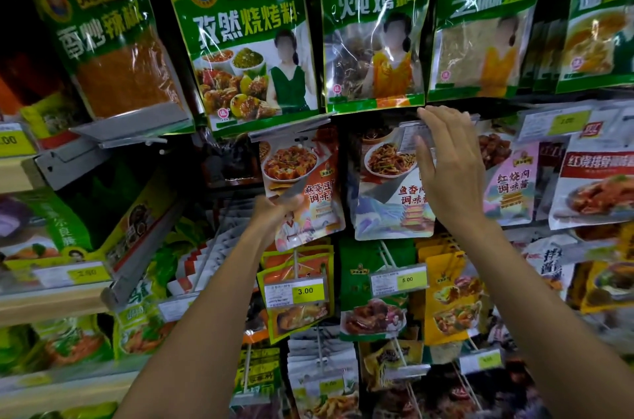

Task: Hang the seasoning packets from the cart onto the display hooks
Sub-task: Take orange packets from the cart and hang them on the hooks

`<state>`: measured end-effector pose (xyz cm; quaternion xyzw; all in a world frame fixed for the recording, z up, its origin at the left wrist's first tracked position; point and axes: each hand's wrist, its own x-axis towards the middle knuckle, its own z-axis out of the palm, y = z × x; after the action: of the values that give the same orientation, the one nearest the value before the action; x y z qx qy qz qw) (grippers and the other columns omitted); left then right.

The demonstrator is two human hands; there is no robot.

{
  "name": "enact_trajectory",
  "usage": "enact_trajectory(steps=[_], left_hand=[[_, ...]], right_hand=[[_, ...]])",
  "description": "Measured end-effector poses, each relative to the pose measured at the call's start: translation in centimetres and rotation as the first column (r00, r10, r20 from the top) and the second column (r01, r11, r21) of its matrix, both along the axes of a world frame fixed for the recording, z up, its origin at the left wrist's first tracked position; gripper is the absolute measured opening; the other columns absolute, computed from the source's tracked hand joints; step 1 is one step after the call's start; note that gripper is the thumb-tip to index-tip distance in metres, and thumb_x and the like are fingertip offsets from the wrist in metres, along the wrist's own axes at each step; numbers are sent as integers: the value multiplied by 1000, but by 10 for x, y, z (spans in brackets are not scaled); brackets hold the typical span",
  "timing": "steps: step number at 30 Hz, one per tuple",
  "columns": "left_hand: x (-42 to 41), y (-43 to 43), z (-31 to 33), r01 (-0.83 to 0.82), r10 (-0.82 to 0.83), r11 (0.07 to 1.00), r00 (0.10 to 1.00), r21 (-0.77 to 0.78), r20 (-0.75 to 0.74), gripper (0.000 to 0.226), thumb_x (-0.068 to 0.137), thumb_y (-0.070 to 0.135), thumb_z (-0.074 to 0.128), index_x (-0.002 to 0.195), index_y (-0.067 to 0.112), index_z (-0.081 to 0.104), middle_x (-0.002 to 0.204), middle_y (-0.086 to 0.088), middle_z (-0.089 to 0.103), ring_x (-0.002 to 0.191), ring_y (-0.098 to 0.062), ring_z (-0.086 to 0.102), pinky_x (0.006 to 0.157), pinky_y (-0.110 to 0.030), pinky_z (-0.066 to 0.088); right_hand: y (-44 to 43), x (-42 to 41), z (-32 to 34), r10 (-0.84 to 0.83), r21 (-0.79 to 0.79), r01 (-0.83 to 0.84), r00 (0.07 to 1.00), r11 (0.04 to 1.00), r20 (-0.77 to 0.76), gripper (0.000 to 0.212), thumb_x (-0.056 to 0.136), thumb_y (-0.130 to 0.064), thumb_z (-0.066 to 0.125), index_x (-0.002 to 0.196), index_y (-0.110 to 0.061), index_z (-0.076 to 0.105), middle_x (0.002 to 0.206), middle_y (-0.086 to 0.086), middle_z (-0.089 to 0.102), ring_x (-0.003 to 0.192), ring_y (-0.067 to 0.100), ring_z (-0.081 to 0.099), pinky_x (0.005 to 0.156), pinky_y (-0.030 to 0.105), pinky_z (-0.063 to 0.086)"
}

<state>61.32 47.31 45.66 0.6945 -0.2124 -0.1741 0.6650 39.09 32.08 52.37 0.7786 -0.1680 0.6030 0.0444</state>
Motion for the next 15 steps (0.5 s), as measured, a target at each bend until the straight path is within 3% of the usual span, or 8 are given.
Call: enact_trajectory(steps=[3,5,9,11,15], left_hand=[[4,-5,0,-13,13,1000,1000,13,-27,37,83,16,74,100,-14,60,103,-28,63,81,-27,60,74,-37,47],[6,-6,-1,-17,18,999,1000,40,-26,44,83,23,74,102,-14,60,115,-30,61,99,-34,62,84,-43,49],[2,0,-1,-51,45,993,997,107,59,30,80,29,76,92,2,68,90,-17,68,91,-29,65,79,-36,50],[-1,12,-6,-58,34,987,986,152,162,36,83,27,73,101,-3,65,83,-17,65,89,-32,64,73,-37,49],[-18,46,-19,-211,80,954,861,211,503,45,88,25,67,122,0,53,113,-17,61,99,-27,58,80,-36,47]], right_hand=[[2,0,1,-1,13,1,1000,1000,-10,37,99,-13,50,132,2,53,131,18,57,127,33,49,115,40,29],[2,-1,1,-1,29,2,1000,1000,-24,37,99,-13,49,133,2,52,134,18,55,130,32,47,117,32,20],[10,-7,5,10,58,-8,1000,998,-27,40,99,-11,49,136,3,48,139,18,51,135,31,42,117,27,19],[18,-11,6,4,56,-4,1000,998,1,39,98,-9,50,136,4,48,139,19,51,135,32,42,117,31,23],[40,-26,-10,-17,30,15,997,999,70,34,96,-4,54,129,6,55,129,21,58,127,28,44,108,46,40]])
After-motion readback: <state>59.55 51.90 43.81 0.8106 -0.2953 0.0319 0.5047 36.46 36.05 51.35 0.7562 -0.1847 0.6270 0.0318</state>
